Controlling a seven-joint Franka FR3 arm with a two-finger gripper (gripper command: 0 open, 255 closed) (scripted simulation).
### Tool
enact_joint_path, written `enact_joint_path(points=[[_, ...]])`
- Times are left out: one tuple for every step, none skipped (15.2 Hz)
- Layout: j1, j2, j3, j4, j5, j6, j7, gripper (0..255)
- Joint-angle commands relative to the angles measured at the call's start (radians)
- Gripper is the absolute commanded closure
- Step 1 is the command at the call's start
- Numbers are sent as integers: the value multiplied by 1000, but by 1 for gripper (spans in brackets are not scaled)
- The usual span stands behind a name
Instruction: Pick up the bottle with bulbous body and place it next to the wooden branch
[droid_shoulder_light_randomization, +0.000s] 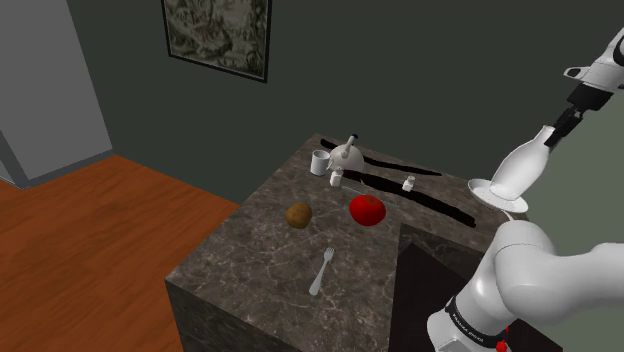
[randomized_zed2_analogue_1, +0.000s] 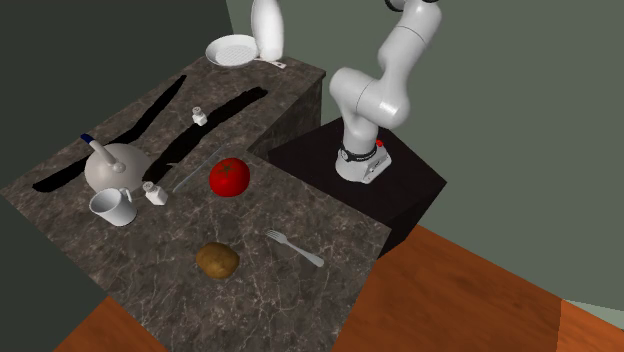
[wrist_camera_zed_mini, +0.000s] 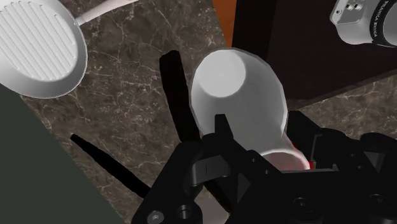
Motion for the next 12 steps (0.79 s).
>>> enact_joint_path(points=[[-12,-22,-5,-41,-10,20,7,255],[-16,-31,-7,-58,-14,29,10,255],[-20,-39,-10,-74,-19,38,13,255],[-25,-47,-14,-90,-23,46,15,255],[-29,-56,-17,-107,-28,55,18,255],[-33,-64,-21,-122,-33,63,21,255],[-37,-72,-25,-138,-37,72,23,255],[-41,-80,-29,-153,-42,80,26,255],[-45,-87,-33,-168,-48,88,28,255],[-49,-95,-38,-183,-53,97,30,255],[-53,-102,-42,-198,-58,105,32,255],[-56,-109,-47,-212,-63,113,35,255]])
